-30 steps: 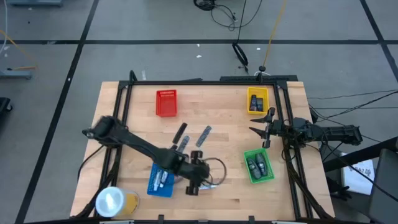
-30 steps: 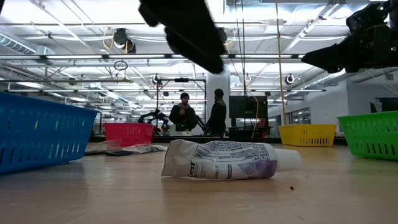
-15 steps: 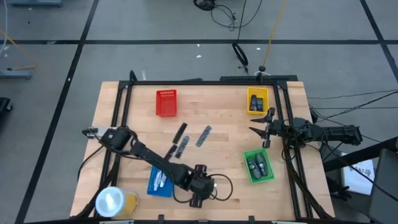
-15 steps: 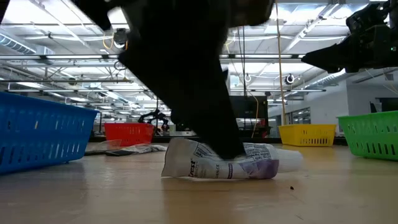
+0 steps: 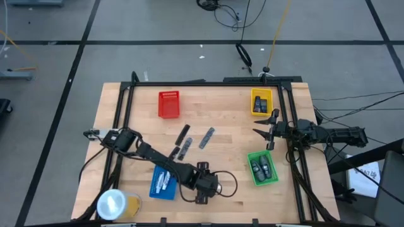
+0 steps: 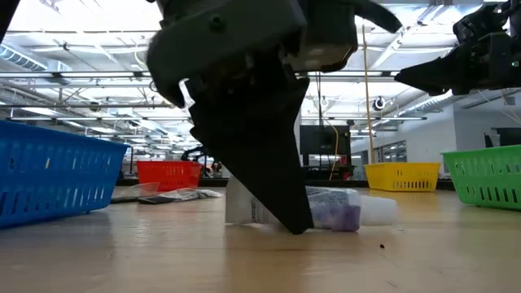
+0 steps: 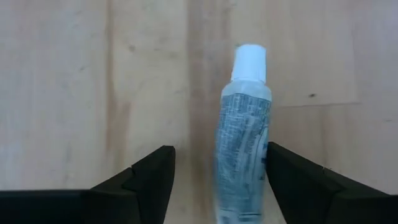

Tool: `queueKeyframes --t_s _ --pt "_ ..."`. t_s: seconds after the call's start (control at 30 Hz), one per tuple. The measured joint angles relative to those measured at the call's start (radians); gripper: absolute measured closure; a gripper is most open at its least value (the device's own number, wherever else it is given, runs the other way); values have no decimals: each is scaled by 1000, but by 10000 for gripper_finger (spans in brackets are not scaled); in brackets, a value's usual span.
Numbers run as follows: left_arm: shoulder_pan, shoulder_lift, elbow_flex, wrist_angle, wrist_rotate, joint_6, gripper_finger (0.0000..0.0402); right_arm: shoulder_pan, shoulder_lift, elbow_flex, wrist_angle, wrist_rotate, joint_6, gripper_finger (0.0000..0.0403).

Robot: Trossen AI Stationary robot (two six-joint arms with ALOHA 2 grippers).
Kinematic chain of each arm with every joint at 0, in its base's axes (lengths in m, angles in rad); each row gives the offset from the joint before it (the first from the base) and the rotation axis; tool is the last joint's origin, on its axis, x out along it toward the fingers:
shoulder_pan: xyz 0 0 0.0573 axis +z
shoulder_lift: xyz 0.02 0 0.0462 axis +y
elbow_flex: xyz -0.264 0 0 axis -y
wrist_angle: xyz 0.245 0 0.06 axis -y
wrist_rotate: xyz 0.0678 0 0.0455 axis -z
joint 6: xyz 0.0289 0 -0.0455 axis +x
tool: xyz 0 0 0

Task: Pick & Place Travel size toiletries
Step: Put the white purple toothpaste into the blue basket

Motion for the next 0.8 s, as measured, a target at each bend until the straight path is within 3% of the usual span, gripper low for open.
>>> queueKeyframes --t_s 0.53,0.67,0.8 --pt "41 -8 0 -6 32 79 366 0 0 0 0 0 0 252" --pt "54 -41 0 -1 31 95 392 0 0 0 0 0 0 252" --pt "55 -94 0 -6 31 102 386 0 0 0 0 0 0 252"
